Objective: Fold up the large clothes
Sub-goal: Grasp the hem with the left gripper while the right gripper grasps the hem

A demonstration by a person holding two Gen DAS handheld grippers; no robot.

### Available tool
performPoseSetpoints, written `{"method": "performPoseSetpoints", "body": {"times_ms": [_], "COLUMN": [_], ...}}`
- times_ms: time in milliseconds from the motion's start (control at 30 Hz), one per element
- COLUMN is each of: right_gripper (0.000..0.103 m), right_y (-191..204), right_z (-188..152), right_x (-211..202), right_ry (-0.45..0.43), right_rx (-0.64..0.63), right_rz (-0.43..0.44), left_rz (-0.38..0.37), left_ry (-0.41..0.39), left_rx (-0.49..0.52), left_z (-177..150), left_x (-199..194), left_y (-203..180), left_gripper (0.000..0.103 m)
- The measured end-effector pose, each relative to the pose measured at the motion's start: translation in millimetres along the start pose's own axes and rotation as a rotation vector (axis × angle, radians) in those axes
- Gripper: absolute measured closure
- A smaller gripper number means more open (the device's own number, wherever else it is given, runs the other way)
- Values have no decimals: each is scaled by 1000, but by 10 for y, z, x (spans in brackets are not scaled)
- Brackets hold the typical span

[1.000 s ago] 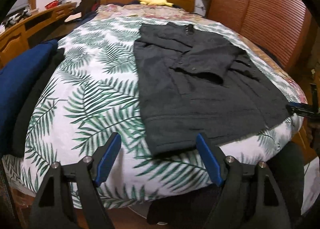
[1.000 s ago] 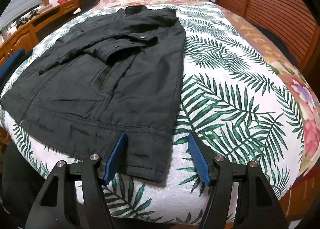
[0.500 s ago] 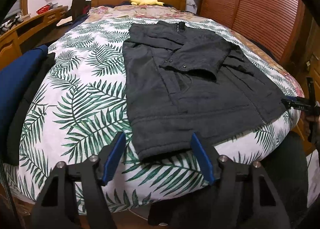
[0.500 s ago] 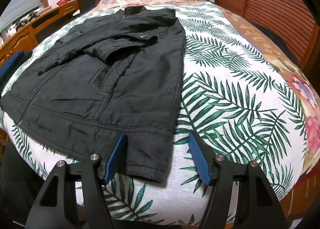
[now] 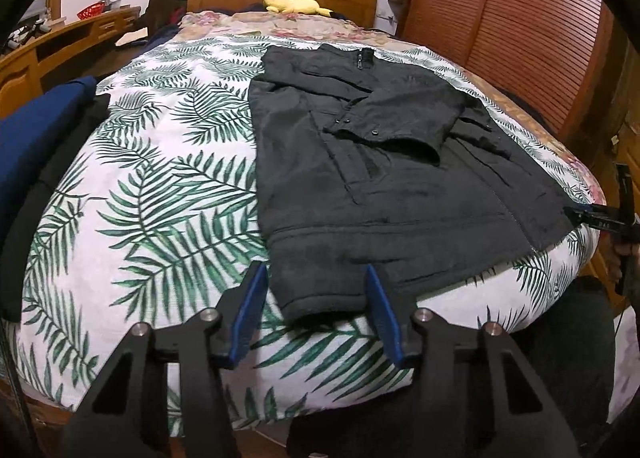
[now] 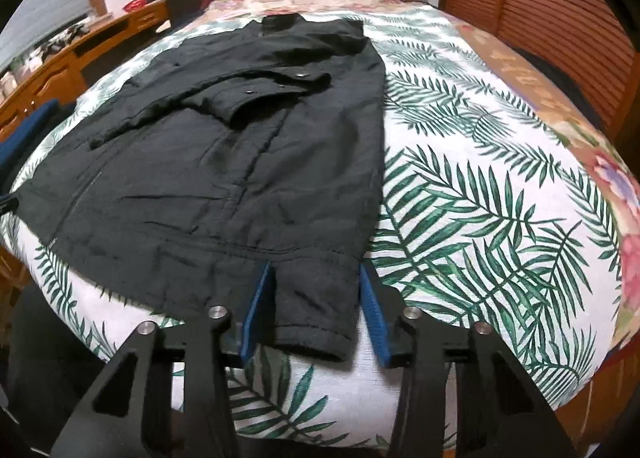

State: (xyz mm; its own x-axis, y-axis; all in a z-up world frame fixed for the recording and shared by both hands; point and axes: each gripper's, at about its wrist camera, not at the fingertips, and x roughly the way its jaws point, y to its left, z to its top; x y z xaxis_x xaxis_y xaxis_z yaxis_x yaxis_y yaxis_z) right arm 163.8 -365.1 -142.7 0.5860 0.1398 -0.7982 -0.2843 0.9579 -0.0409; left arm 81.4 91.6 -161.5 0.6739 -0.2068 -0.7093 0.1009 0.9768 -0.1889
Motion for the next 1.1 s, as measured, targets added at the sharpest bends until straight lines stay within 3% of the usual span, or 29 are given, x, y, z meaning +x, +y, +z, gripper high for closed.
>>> {"method": "performPoseSetpoints", "body": {"times_ms": [33,67,100,167,200,367,667,1100], "right_gripper": [74,80,84,88,90,94,96,96], "right_y": [4,7,19,27,42,120,392,540], "right_z": [6,14,21,59,87,388,890,861], "right_x": [-15,-31,-41,-98,-131,-566,-1513,-2891], "right_ry": [-7,-14,-20,-42,-52,-187,-328,-539], "right_rx": [-2,0,0,0,0,24,-42,-107], "right_rz": [15,21,26,32,30,80,127,102], "left_rz": [-5,-1,16,15,8,20,18,-7], "left_ry": [0,-2,0,-5,-14,-103,-283,-475], "left_rx": [0,5,15,25,26,69,108,158], "left_z": [12,17,31,85,117,386,837,1000], "left_x": [10,14,15,-42,-90,-489,-1465,-2791], "left_y": [-10,-33,-53,-86,-101,-280,-525,-672], "left_gripper": [63,78,86,99,101,101,102,102]}}
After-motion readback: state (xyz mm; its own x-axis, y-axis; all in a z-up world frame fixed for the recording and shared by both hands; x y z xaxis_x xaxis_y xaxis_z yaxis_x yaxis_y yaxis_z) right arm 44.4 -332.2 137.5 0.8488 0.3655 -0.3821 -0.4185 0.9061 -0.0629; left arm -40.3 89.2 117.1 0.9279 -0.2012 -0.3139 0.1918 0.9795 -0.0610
